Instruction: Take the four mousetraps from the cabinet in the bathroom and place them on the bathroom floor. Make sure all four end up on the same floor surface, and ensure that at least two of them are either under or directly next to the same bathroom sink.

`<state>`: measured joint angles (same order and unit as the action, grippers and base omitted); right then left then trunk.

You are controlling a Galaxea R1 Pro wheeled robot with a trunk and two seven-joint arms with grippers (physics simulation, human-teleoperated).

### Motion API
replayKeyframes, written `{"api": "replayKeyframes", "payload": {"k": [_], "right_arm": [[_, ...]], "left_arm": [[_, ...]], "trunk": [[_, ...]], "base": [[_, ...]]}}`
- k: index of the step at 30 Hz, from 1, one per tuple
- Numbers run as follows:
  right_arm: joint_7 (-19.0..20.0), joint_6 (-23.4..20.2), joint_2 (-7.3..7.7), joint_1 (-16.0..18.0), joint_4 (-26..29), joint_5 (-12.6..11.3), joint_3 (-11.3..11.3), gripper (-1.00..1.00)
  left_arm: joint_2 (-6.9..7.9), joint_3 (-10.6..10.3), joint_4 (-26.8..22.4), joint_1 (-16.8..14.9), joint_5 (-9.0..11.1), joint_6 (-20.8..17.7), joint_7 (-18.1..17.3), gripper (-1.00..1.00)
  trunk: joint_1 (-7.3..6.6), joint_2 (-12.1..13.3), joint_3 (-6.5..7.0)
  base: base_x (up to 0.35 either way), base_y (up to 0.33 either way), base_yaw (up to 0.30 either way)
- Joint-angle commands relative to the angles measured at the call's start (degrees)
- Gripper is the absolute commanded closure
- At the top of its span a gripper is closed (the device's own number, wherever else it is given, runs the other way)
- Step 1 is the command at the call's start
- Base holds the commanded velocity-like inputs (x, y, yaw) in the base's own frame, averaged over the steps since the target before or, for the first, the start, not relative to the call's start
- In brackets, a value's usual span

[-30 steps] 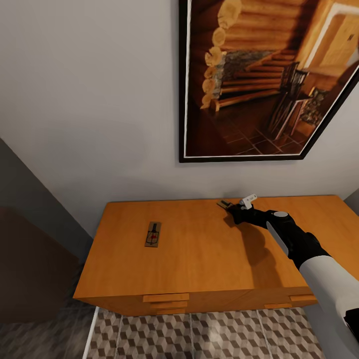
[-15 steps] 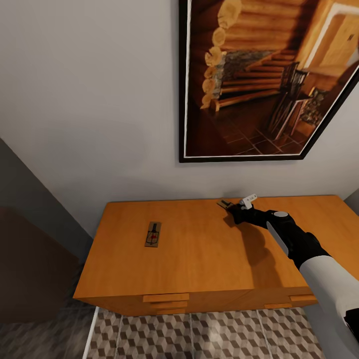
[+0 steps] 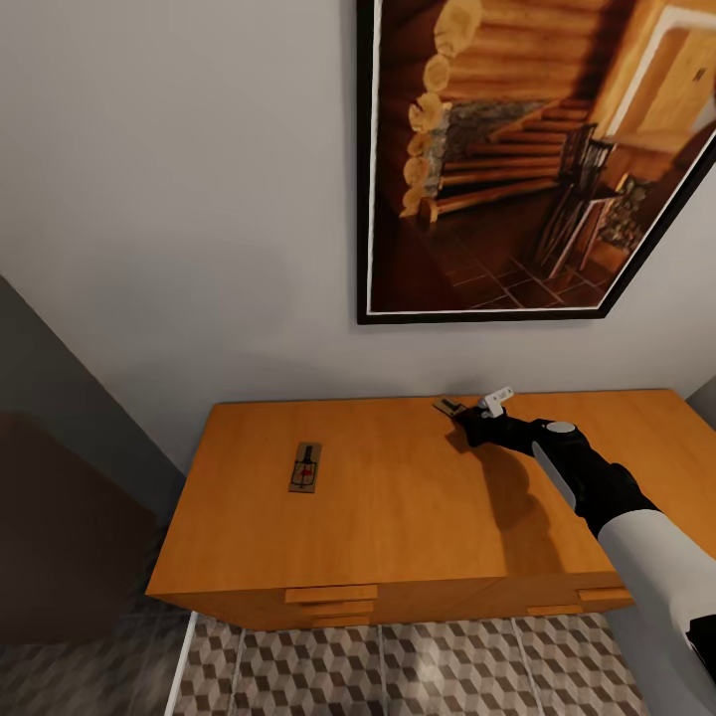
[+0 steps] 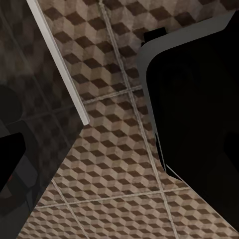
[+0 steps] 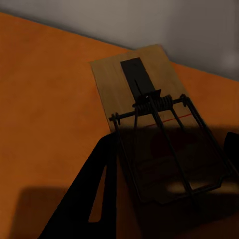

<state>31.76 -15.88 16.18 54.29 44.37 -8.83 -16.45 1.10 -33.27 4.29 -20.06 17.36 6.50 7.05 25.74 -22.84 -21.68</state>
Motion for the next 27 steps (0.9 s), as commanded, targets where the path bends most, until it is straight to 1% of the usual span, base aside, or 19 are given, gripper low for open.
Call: {"api": "replayKeyframes", "payload": {"k": [1,27], "right_arm": [[-0.02,-0.46,0.08,0.02,-0.38,0.13,-0.25,1.0],[0.37,-0.55,0.09,0.02,0.06,0.04,-0.2,1.0]], "left_arm": [[-0.04,-0.48,0.19,-0.06,0.48,0.35,0.03,-1.0],[-0.04,-0.48,0.19,-0.06,0.48,0.35,0.05,-1.0]], "trunk": [[0.04,-0.08,-0.1],[0.04,-0.08,-0.1]], "base": [[0.0,0.0,0.0],[0.0,0.0,0.0]]}}
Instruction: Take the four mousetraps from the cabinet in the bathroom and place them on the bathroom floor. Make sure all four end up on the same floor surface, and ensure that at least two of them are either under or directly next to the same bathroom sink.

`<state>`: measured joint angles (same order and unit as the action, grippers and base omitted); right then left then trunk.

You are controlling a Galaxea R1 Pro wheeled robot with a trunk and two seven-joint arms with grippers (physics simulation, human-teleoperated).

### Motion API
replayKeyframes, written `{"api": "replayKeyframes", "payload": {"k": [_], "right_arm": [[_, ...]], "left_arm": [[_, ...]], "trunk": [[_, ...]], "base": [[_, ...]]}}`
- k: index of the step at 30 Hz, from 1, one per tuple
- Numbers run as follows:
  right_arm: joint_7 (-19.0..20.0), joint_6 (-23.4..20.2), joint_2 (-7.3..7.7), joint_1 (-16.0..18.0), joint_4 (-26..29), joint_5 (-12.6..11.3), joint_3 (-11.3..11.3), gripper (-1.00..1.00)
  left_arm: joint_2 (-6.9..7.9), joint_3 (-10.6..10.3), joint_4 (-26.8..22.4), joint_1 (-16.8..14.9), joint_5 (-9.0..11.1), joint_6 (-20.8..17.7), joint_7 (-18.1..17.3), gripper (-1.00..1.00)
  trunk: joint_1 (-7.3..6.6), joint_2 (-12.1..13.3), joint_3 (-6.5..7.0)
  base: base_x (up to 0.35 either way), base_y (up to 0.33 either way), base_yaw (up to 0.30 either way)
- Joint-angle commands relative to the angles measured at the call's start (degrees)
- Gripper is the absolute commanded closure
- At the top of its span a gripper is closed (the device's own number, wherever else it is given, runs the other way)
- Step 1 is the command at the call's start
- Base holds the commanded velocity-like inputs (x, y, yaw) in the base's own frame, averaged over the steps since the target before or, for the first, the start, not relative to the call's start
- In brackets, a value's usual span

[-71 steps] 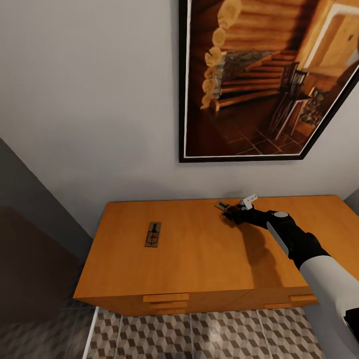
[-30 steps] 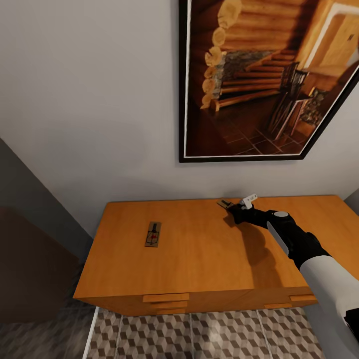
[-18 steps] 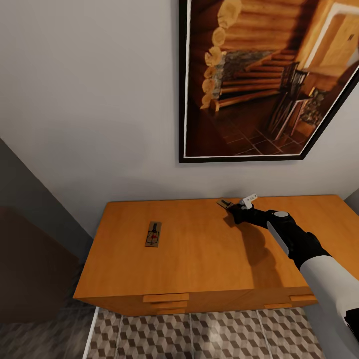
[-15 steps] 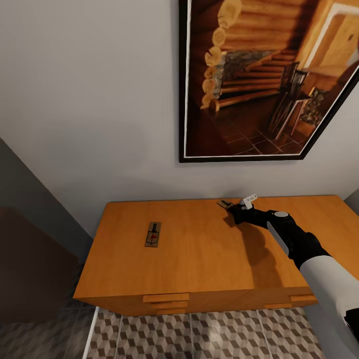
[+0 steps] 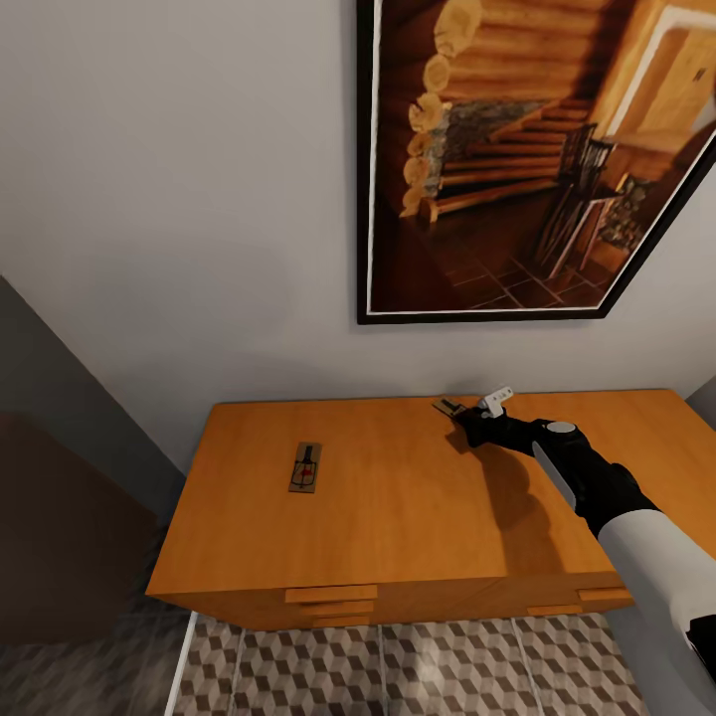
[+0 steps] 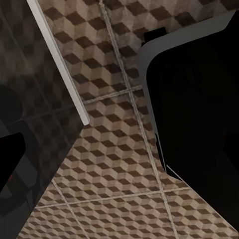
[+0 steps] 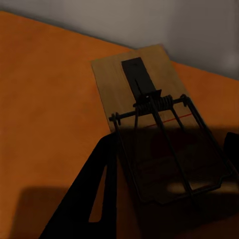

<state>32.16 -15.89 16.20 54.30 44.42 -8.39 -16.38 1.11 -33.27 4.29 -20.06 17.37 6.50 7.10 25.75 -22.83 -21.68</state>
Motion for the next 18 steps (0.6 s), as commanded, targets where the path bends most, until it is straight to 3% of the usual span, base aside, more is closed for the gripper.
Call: {"api": "replayKeyframes", "payload": {"k": [1,18], "right_arm": [[-0.01,-0.58,0.09,0.02,0.13,-0.39,-0.25,1.0],[0.07,-1.34,1.19,0.02,2.6,-0.48,-0.32,1.0]], "left_arm": [[-0.05,-0.48,0.19,-0.07,0.47,0.35,-0.01,-1.0],[0.04,-0.48,0.19,-0.07,0.47,0.35,-0.02,-1.0]], "trunk": [[0.04,-0.08,-0.1],[0.04,-0.08,-0.1]], "base": [[0.0,0.0,0.0],[0.0,0.0,0.0]]}}
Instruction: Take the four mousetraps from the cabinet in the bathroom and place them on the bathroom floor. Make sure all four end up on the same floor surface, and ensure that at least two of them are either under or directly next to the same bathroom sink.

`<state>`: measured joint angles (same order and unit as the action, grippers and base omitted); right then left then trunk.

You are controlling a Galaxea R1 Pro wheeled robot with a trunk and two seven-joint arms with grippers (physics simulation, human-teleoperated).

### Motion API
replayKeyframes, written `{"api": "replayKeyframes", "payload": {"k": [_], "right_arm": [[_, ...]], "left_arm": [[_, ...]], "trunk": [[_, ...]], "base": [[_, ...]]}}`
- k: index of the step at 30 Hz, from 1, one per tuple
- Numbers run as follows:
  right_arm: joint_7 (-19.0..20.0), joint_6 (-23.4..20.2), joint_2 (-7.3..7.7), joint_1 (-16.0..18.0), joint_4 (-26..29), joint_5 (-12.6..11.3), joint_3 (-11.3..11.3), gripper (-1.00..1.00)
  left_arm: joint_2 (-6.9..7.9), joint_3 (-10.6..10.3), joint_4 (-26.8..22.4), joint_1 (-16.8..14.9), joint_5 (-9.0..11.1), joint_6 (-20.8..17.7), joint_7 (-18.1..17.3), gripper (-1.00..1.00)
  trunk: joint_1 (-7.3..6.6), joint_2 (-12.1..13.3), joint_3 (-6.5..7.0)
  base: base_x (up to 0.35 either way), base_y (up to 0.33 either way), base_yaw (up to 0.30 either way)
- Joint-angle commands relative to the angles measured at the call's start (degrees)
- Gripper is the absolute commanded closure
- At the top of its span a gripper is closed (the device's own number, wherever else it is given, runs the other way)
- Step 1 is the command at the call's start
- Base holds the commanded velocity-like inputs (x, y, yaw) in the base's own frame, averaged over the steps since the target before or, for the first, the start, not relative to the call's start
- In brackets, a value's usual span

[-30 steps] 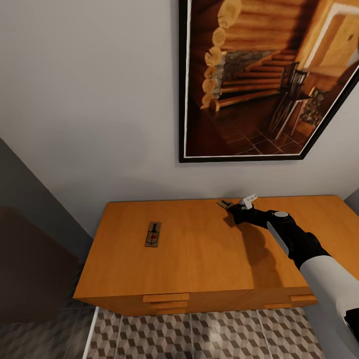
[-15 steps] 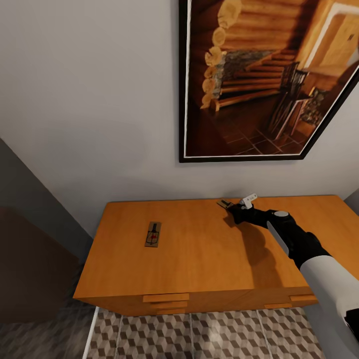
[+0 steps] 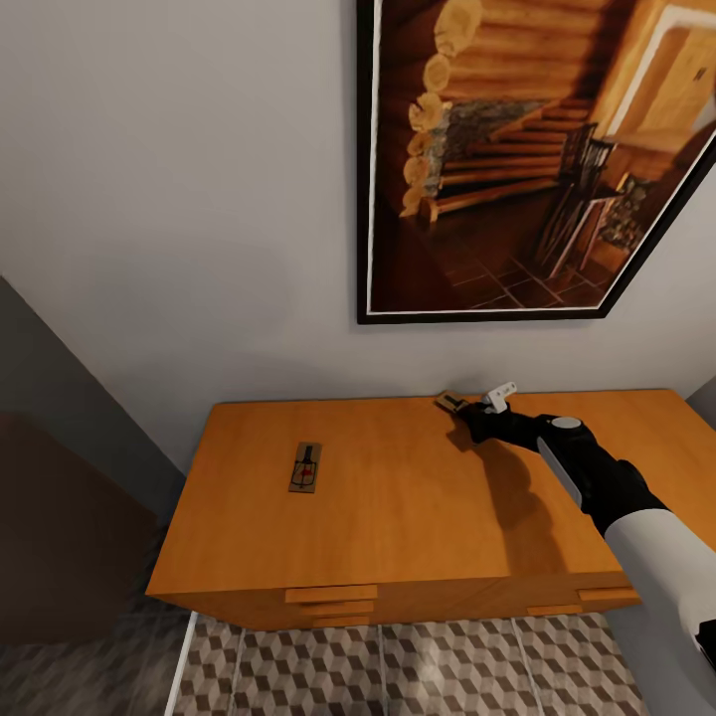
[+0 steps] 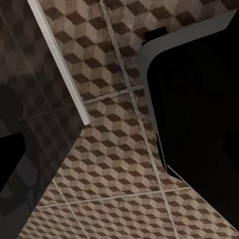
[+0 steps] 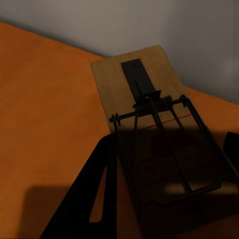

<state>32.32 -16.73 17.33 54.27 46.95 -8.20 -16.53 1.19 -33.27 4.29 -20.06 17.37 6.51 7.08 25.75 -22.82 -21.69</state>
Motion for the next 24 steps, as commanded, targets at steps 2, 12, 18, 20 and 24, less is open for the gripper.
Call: {"api": "replayKeyframes", "payload": {"k": [2,12,18,20,24], "right_arm": [[-0.12,-0.69,0.07,0.05,0.37,-0.66,-0.17,1.0],[-0.15,-2.38,0.07,0.05,0.82,-0.65,-0.17,1.0],[-0.15,-5.62,0.07,0.05,2.61,-0.59,-0.17,1.0],[-0.15,-6.18,0.1,0.05,3.14,-0.59,-0.17,1.0],[-0.15,-6.59,0.14,0.05,3.46,-0.59,-0.15,1.0]], "left_arm": [[-0.04,-0.48,0.19,-0.06,0.47,0.35,0.0,-1.0],[-0.04,-0.48,0.19,-0.06,0.47,0.35,-0.03,-1.0],[-0.04,-0.48,0.19,-0.06,0.47,0.35,0.02,-1.0],[-0.04,-0.48,0.19,-0.06,0.47,0.35,0.0,-1.0],[-0.04,-0.48,0.19,-0.06,0.47,0.35,0.02,-1.0]], "trunk": [[0.03,-0.1,-0.09],[0.03,-0.1,-0.09],[0.03,-0.1,-0.09],[0.03,-0.1,-0.09],[0.03,-0.1,-0.09]], "base": [[0.0,0.0,0.0],[0.0,0.0,0.0],[0.0,0.0,0.0],[0.0,0.0,0.0],[0.0,0.0,0.0]]}}
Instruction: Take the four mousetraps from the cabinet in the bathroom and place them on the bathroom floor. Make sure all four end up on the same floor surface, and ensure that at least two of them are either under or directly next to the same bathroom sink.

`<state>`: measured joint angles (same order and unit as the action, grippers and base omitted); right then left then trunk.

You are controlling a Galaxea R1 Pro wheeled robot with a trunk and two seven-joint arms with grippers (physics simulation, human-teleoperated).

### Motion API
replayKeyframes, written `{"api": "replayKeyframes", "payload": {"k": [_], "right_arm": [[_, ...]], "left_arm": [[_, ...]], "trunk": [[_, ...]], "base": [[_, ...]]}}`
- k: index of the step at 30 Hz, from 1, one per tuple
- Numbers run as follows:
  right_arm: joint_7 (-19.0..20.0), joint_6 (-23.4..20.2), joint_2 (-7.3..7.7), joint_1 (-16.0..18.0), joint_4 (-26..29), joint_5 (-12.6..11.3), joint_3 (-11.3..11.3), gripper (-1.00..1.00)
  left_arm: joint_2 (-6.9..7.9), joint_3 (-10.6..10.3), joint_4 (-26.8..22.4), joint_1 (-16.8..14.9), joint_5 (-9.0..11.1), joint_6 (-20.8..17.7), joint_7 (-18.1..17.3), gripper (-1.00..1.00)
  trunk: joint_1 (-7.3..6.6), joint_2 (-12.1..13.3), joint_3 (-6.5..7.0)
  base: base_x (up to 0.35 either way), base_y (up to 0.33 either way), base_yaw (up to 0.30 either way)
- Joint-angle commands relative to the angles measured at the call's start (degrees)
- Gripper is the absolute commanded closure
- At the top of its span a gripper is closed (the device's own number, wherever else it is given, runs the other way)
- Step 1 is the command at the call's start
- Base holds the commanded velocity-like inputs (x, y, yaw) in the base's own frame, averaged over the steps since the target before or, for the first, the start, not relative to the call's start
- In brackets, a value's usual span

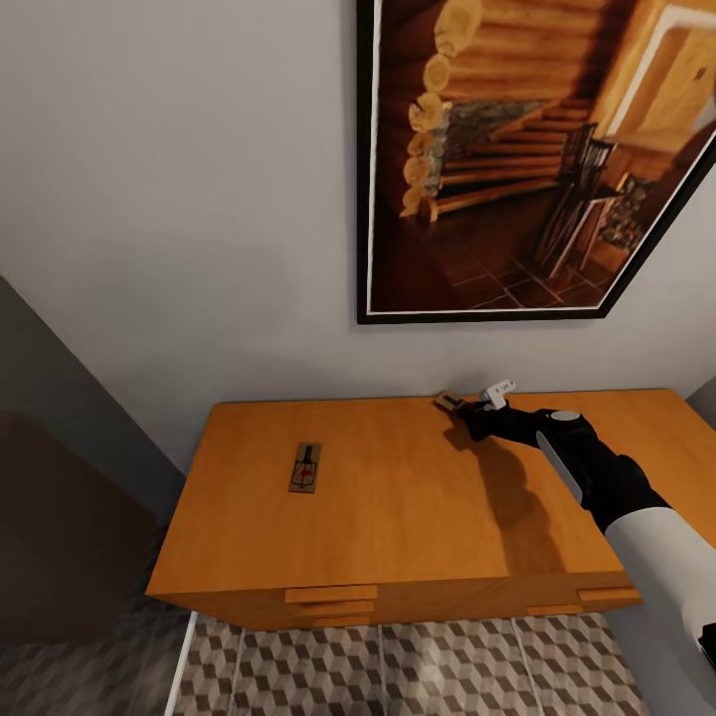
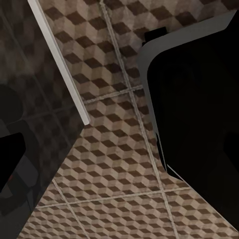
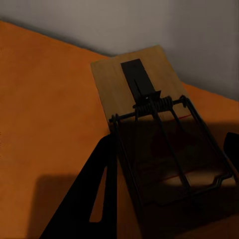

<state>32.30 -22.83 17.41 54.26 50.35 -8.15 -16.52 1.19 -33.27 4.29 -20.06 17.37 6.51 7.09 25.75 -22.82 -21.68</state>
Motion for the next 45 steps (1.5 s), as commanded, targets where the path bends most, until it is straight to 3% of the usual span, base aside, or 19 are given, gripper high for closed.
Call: {"api": "replayKeyframes", "payload": {"k": [1,12,23,45], "right_arm": [[-0.13,-0.57,0.07,0.05,0.1,-0.64,-0.17,1.0],[-0.13,-0.94,0.21,0.05,1.55,-0.64,-0.18,1.0],[-0.13,-5.53,2.15,0.03,5.19,-0.65,-0.26,1.0],[-0.21,-5.73,2.19,0.04,5.28,-0.62,-0.33,1.0]], "left_arm": [[-0.04,-0.48,0.19,-0.06,0.47,0.35,-0.02,-1.0],[-0.04,-0.48,0.19,-0.06,0.47,0.35,-0.05,-1.0],[0.04,-0.48,0.19,-0.06,0.47,0.35,-0.05,-1.0],[-0.03,-0.48,0.19,-0.06,0.47,0.35,-0.02,-1.0]], "trunk": [[0.03,-0.1,-0.09],[0.03,-0.1,-0.09],[0.03,-0.1,-0.09],[0.03,-0.1,-0.09]], "base": [[0.0,0.0,0.0],[0.0,0.0,0.0],[-0.012,0.0,0.0],[-0.307,0.0,0.0]]}}
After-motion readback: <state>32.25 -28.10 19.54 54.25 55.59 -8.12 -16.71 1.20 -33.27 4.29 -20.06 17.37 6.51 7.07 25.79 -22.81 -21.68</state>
